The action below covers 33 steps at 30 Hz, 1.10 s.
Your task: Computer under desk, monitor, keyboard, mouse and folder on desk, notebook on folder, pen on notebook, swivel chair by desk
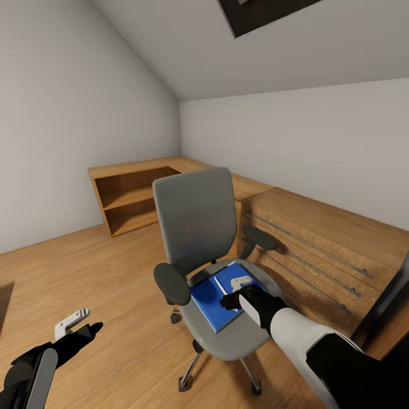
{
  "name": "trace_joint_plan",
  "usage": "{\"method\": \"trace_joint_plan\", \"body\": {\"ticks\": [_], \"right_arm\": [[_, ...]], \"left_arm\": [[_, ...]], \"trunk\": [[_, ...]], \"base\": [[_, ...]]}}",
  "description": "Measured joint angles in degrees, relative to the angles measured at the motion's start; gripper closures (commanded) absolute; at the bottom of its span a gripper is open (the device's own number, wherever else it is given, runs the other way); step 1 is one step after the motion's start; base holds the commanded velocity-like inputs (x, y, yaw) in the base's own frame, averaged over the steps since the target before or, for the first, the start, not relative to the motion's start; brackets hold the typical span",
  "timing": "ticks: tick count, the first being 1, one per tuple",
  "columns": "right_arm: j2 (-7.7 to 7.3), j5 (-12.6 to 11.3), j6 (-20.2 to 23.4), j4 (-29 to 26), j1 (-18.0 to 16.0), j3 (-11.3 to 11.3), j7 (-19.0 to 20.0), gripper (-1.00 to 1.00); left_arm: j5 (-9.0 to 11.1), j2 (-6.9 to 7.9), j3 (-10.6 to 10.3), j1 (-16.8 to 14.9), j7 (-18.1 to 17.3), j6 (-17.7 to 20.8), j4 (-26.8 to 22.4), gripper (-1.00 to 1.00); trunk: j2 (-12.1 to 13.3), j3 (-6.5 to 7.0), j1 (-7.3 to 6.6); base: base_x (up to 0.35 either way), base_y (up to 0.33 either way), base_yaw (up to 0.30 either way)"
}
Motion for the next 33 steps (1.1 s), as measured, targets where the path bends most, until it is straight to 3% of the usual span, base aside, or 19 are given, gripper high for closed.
{"method": "trace_joint_plan", "body": {"ticks": [33], "right_arm": [[0.00, -0.1, 2.7, -1.0, 0.0, 0.5, 0.0, 1.00]], "left_arm": [[0.1, -0.02, 0.0, 0.0, 0.0, 0.2, 0.0, -1.00]], "trunk": [[0.0, 0.00, 0.00]], "base": [[0.000, 0.000, 0.000]]}}
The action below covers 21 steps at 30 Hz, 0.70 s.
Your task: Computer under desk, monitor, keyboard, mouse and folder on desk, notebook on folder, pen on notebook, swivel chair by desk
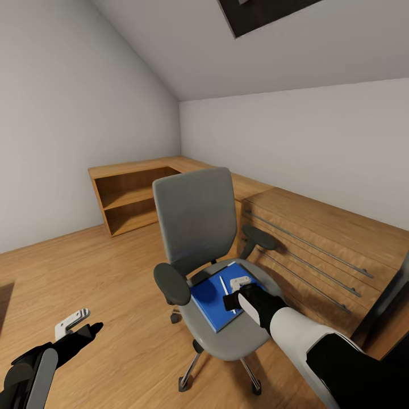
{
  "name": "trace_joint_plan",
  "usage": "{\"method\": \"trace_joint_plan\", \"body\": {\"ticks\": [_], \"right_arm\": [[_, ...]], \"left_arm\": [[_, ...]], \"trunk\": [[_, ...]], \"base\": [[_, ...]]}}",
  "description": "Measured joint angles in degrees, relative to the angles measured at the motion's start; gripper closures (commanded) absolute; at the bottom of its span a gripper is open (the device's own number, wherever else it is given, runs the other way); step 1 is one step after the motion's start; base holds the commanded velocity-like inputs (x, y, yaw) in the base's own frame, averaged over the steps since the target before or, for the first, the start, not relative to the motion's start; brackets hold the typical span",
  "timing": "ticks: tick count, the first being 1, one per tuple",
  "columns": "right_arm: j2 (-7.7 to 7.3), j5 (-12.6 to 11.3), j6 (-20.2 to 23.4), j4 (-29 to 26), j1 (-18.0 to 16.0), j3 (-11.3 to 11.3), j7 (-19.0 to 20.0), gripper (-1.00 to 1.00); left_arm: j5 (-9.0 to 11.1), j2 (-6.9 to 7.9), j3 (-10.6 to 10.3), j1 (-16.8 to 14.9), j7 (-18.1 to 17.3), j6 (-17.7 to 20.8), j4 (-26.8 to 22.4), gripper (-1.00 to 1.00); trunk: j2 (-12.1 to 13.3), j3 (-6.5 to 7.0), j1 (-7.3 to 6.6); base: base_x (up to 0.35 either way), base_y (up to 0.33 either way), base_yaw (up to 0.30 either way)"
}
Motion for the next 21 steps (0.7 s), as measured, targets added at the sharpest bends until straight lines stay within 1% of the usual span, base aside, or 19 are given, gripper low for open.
{"method": "trace_joint_plan", "body": {"ticks": [13, 16, 21], "right_arm": [[-0.01, -0.3, 0.0, 0.0, 0.0, 0.0, -0.1, 1.00], [-0.08, -0.4, -0.1, 1.1, 0.0, 0.0, 0.0, 1.00], [-0.05, -0.3, -0.5, 0.7, 0.0, 0.1, -0.2, 1.00]], "left_arm": [[0.0, 0.00, 0.0, 0.0, 0.0, -0.4, 0.1, -1.00], [-0.1, 0.00, 0.0, 0.0, 0.0, -0.4, 0.1, -1.00], [-0.1, 0.00, 0.0, 0.0, 0.0, -0.5, 0.1, -1.00]], "trunk": [[0.0, 0.00, 0.00], [1.2, 0.53, -0.65], [3.2, 1.42, -1.74]], "base": [[0.000, 0.000, 0.000], [0.000, 0.000, 0.000], [0.000, 0.000, 0.000]]}}
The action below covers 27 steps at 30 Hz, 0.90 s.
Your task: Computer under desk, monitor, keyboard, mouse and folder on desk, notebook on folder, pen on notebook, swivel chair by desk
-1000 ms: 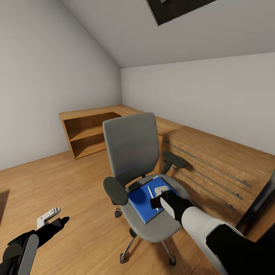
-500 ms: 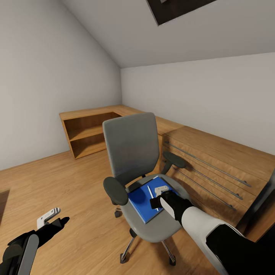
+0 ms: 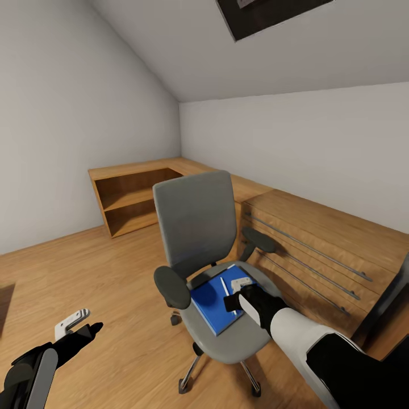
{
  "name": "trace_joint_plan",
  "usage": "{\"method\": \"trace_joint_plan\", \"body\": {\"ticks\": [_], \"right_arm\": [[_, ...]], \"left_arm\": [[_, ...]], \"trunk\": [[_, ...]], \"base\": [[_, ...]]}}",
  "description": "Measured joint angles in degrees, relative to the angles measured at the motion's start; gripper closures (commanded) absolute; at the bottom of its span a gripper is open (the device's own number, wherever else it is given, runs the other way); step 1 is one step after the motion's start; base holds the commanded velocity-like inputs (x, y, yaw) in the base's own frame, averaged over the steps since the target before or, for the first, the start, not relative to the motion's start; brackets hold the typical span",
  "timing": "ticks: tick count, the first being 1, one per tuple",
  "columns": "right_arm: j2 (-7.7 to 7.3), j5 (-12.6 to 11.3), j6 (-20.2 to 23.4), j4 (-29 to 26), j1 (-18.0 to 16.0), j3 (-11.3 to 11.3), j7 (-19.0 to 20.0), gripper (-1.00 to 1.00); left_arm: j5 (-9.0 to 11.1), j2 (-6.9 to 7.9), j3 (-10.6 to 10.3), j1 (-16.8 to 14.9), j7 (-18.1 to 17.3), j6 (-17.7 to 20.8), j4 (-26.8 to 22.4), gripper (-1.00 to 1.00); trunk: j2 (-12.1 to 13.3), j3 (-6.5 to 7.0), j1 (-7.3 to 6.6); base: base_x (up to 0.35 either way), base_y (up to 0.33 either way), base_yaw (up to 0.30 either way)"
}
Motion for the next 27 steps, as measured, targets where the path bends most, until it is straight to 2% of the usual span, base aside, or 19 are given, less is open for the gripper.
{"method": "trace_joint_plan", "body": {"ticks": [4, 6, 7, 8, 12, 14, 21, 27], "right_arm": [[-0.20, 0.0, -0.2, -1.6, 0.0, 0.0, -0.1, 1.00], [-0.90, -0.1, -0.2, -3.3, 0.0, -0.1, -0.1, 1.00], [-2.55, -0.2, -0.1, -6.7, 0.0, -0.3, -0.2, 1.00], [-3.01, -0.7, -0.1, -7.9, 0.1, -0.4, -0.2, 1.00], [-3.72, -2.3, -0.1, -9.4, 0.1, -0.7, -0.7, 1.00], [-4.23, -3.2, 0.0, -11.4, 0.1, -0.8, -2.2, 1.00], [-4.55, -3.4, 0.0, -15.4, 0.9, -0.9, -6.3, 1.00], [-4.99, -3.5, 0.0, -19.6, 2.5, -0.9, -9.8, 1.00]], "left_arm": [[-0.7, 0.00, 0.0, 0.0, 0.0, 0.0, 0.0, -1.00], [-1.0, 0.00, 0.0, 0.0, 0.1, 0.0, 0.2, -1.00], [-1.3, 0.00, 0.0, 0.0, 0.1, 0.0, 0.7, -1.00], [-1.3, 0.00, -0.1, 0.0, 0.1, 0.0, 0.9, -1.00], [-1.3, 0.00, -0.1, 0.0, 0.1, 0.0, 1.1, -1.00], [-1.3, 0.00, 0.0, 0.0, 0.1, 0.0, 1.1, -1.00], [-1.3, 0.02, 0.0, 0.0, 0.1, 0.0, 1.1, -1.00], [-1.3, 0.07, 0.0, 0.0, 0.2, 0.0, 1.2, -1.00]], "trunk": [[1.6, 0.72, -0.88], [2.4, 1.08, -1.32], [2.8, 1.26, -1.54], [3.2, 1.44, -1.76], [4.8, 2.15, -2.62], [5.6, 2.52, -3.04], [8.4, 3.77, -4.58], [10.8, 4.85, -5.92]], "base": [[0.000, 0.000, 0.000], [0.000, 0.000, 0.000], [0.000, 0.000, 0.000], [-0.014, 0.000, 0.000], [-0.145, 0.000, 0.000], [-0.306, 0.000, 0.000], [-0.319, 0.000, 0.000], [-0.112, 0.000, 0.000]]}}
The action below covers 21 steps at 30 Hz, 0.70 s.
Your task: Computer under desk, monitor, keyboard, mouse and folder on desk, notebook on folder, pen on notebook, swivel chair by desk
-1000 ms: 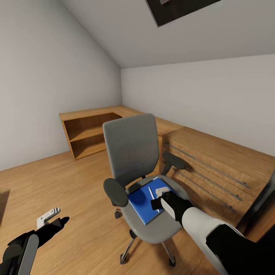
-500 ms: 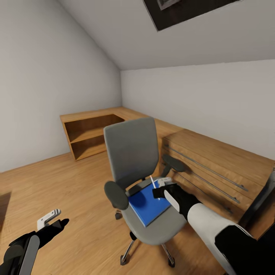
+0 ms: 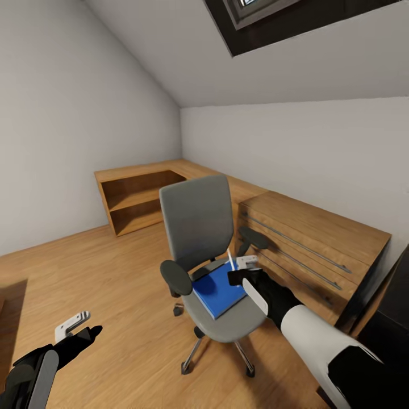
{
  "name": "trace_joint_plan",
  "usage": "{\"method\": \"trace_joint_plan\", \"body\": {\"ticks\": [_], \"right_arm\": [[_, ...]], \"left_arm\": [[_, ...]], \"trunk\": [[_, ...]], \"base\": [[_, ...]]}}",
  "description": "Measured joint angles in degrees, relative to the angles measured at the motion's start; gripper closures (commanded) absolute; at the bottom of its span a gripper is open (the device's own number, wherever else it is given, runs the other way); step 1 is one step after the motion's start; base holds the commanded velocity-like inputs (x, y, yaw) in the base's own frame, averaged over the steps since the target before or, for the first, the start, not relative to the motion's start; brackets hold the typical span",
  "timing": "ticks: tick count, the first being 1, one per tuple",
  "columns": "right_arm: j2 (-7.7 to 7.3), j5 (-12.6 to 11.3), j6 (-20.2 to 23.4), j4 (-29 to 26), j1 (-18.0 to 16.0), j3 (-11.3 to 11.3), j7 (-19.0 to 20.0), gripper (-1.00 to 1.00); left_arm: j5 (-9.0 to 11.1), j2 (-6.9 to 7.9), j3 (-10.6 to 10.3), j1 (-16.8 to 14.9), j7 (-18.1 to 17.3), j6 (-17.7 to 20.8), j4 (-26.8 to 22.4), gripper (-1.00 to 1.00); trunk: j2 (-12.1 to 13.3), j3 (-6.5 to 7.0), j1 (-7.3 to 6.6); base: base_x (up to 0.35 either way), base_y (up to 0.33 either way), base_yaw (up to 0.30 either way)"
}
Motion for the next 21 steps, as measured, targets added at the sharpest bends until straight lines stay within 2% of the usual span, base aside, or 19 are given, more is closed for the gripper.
{"method": "trace_joint_plan", "body": {"ticks": [2, 5, 9, 10, 11, 12, 13, 14, 15, 16, 17, 18, 21], "right_arm": [[-0.31, -0.1, 0.0, -1.8, 0.6, 0.0, -1.3, 1.00], [-1.32, -1.5, 0.1, -6.5, 2.5, 0.0, -4.6, 1.00], [-3.71, -6.1, 0.4, -14.7, 5.5, 0.0, -9.4, 1.00], [-5.03, -8.6, 0.4, -18.4, 6.8, 0.0, -11.7, 1.00], [-7.16, -12.9, 0.5, -23.9, 8.7, 0.1, -15.6, 1.00], [-7.96, -14.5, 0.5, -25.9, 9.4, 0.1, -17.1, 1.00], [-9.41, -17.3, 0.5, -29.7, 10.4, 0.2, -20.1, 1.00], [-10.19, -18.8, 0.5, -31.7, 10.9, 0.2, -21.7, 1.00], [-11.65, -21.2, 0.5, -35.8, 11.9, 0.2, -24.7, 1.00], [-12.39, -22.5, 0.5, -38.0, 12.4, 0.2, -26.3, 1.00], [-15.16, -26.5, 0.5, -47.3, 15.5, 0.3, -32.8, 1.00], [-16.32, -28.0, 0.4, -52.7, 17.4, 0.3, -35.6, 1.00], [-16.94, -28.8, 0.4, -55.4, 18.4, 0.3, -37.1, 1.00]], "left_arm": [[0.0, 0.00, 0.0, 0.0, 0.0, 0.0, 0.0, -1.00], [0.0, 0.01, 0.0, 0.0, 0.0, 0.0, 0.0, -1.00], [0.0, 0.02, 0.0, 0.0, 0.0, 0.0, 0.1, -1.00], [0.0, 0.02, 0.0, 0.0, 0.1, 0.0, 0.2, -1.00], [0.0, 0.02, 0.0, 0.0, 0.1, 0.0, 0.3, -1.00], [0.0, 0.02, 0.0, 0.0, 0.1, 0.0, 0.4, -1.00], [0.0, 0.02, 0.0, 0.0, 0.1, 0.0, 0.4, -1.00], [0.0, 0.02, 0.0, 0.0, 0.1, 0.0, 0.4, -1.00], [0.0, 0.02, 0.0, 0.0, 0.1, 0.0, 0.4, -1.00], [0.0, 0.02, 0.0, 0.0, 0.1, 0.0, 0.5, -1.00], [0.0, 0.02, 0.0, 0.0, 0.1, 0.0, 0.6, -1.00], [-0.1, 0.02, 0.0, 0.0, 0.1, 0.0, 0.7, -1.00], [-0.1, 0.03, 0.0, 0.0, 0.1, 0.0, 0.8, -1.00]], "trunk": [[0.8, 0.36, -0.44], [2.0, 0.90, -1.10], [3.6, 1.62, -1.99], [4.0, 1.80, -2.21], [4.4, 1.98, -2.43], [4.8, 2.16, -2.65], [5.2, 2.34, -2.87], [5.6, 2.52, -3.09], [6.0, 2.70, -3.31], [6.4, 2.88, -3.52], [6.8, 3.05, -3.75], [7.2, 3.23, -3.97], [8.4, 3.77, -4.62]], "base": [[-0.037, 0.000, 0.000], [-0.019, 0.000, 0.000], [-0.007, 0.000, 0.000], [-0.002, 0.000, 0.000], [-0.002, 0.000, 0.000], [-0.001, 0.000, 0.000], [0.000, 0.000, 0.000], [0.000, 0.000, 0.000], [0.000, 0.000, 0.000], [0.000, 0.000, 0.000], [0.000, 0.000, 0.000], [0.000, 0.000, 0.000], [0.000, 0.000, 0.000]]}}
